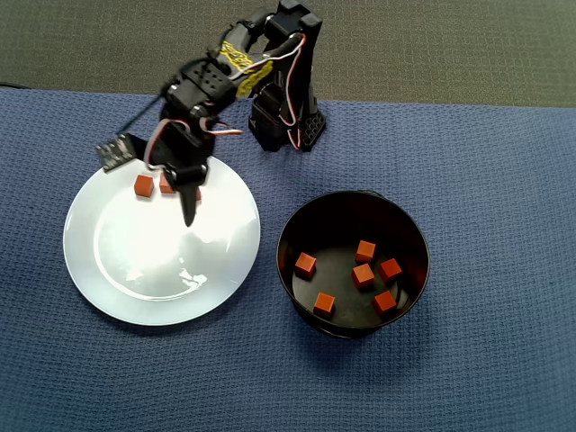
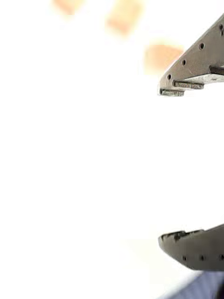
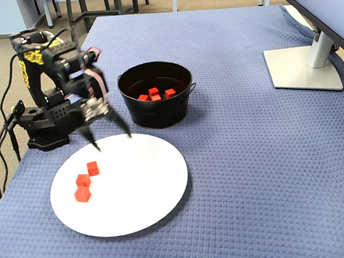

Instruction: Pick up the red cubes from the white plate and place them in the black recipient

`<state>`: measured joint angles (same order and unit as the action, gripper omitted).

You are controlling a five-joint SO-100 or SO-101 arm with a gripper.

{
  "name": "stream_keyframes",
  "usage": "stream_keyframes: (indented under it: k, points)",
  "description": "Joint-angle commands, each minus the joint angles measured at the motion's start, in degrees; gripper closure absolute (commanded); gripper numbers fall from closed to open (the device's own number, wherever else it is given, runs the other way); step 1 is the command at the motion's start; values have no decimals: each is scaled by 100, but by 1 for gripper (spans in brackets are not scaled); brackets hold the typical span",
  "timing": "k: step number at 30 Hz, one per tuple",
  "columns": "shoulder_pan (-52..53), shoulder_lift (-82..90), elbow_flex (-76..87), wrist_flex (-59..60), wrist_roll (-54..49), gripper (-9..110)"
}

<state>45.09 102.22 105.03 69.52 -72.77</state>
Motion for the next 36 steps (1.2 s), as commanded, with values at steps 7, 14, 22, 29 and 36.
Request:
stream_keyframes:
  k: [7,14,22,29,36]
  points:
    - [1327,-677,193,-861,-879,75]
    - [1916,-1512,-633,-861,-976,76]
    - [2118,-1881,-580,-1125,-149,82]
    - [2065,-1925,-97,-1696,483,86]
    - [1811,-1986,334,-2030,861,87]
